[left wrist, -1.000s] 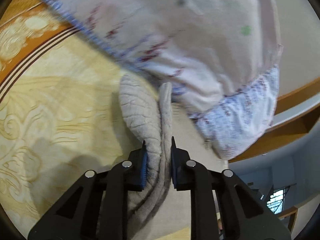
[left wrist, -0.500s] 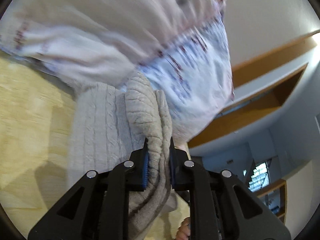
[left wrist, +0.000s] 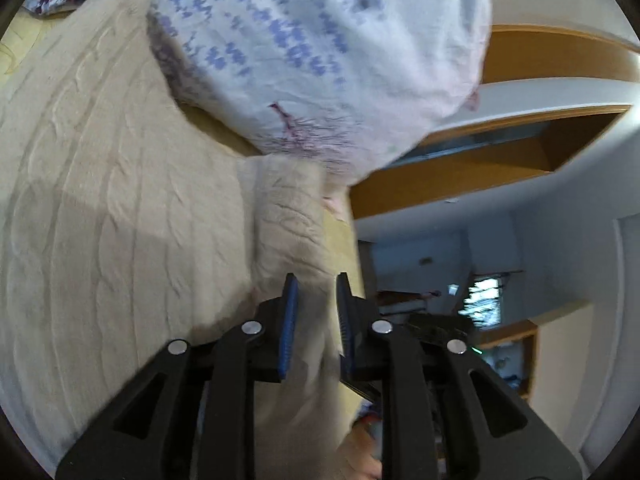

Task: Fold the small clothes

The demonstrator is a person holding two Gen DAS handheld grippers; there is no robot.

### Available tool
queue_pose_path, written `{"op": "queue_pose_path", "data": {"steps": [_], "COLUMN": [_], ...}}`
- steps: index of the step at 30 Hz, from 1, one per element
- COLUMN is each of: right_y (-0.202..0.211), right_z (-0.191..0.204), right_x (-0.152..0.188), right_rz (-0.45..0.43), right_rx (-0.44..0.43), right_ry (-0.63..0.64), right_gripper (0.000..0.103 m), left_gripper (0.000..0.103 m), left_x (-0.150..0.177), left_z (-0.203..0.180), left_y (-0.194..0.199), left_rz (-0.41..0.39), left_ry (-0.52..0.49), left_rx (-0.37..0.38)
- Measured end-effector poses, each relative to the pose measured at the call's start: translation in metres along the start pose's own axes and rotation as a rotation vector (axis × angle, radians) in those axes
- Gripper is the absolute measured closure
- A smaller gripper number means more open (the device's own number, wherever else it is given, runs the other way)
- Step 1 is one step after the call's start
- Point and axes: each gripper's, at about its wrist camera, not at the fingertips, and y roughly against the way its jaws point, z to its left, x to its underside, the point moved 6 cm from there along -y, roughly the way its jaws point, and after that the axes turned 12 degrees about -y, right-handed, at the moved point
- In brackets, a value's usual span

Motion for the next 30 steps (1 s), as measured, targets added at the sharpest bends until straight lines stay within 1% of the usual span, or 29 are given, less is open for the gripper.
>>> {"op": "queue_pose_path", "data": {"steps": [2, 3, 4, 5, 8, 10, 11, 14, 17, 19, 20, 22, 23, 24, 25, 29, 30], "right_y": [-0.002, -0.004, -0.005, -0.004, -0.001, -0.002, -0.005, -0.016, -0.022, -0.029, -0.031, -0.034, -0.033, -0.033, -0.032, -0.013, -0.005], "right_z": [-0.004, -0.008, -0.011, -0.014, -0.021, -0.022, -0.022, -0.023, -0.025, -0.027, -0.028, -0.027, -0.028, -0.024, -0.022, 0.01, 0.02], "right_x": [-0.002, -0.004, -0.005, -0.006, -0.012, -0.018, -0.02, -0.028, -0.034, -0.034, -0.034, -0.033, -0.032, -0.031, -0.031, -0.031, -0.03], "right_rz": [0.024, 0.041, 0.049, 0.052, 0.031, 0.017, 0.016, 0.004, -0.015, -0.015, -0.019, -0.032, -0.034, -0.044, -0.063, -0.181, -0.219], "right_rx": [-0.026, -0.045, -0.057, -0.061, -0.056, -0.021, 0.005, 0.095, 0.144, 0.177, 0.2, 0.246, 0.244, 0.229, 0.239, 0.282, 0.298], "right_ry": [-0.041, -0.076, -0.103, -0.12, -0.155, -0.142, -0.132, -0.098, -0.081, -0.078, -0.068, -0.028, -0.016, 0.001, 0.024, 0.203, 0.253], "right_gripper": [0.02, 0.019, 0.019, 0.019, 0.02, 0.027, 0.033, 0.041, 0.048, 0.049, 0.053, 0.069, 0.081, 0.083, 0.084, 0.087, 0.087], "left_gripper": [0.05, 0.046, 0.045, 0.042, 0.042, 0.042, 0.042, 0.042, 0.041, 0.038, 0.036, 0.035, 0.034, 0.032, 0.032, 0.032, 0.03], "left_x": [-0.001, -0.004, -0.004, -0.006, -0.01, -0.008, -0.008, -0.004, -0.008, -0.006, -0.004, -0.002, -0.002, -0.001, 0.002, 0.011, 0.012], "left_z": [-0.006, -0.009, -0.008, -0.006, 0.013, 0.032, 0.041, 0.061, 0.075, 0.078, 0.078, 0.077, 0.077, 0.077, 0.076, 0.07, 0.069], "left_y": [0.021, 0.038, 0.05, 0.061, 0.088, 0.1, 0.104, 0.106, 0.096, 0.089, 0.087, 0.081, 0.078, 0.075, 0.072, 0.07, 0.069], "left_rz": [-0.033, -0.066, -0.08, -0.094, -0.118, -0.123, -0.118, -0.095, -0.068, -0.048, -0.039, -0.026, -0.021, -0.012, -0.008, 0.005, 0.008], "left_ry": [-0.015, -0.049, -0.072, -0.093, -0.131, -0.138, -0.124, -0.068, -0.058, -0.047, -0.045, -0.043, -0.043, -0.039, -0.038, -0.048, -0.054], "left_rx": [0.009, -0.016, -0.047, -0.097, -0.282, -0.39, -0.416, -0.428, -0.436, -0.409, -0.4, -0.388, -0.385, -0.38, -0.375, -0.364, -0.359]}}
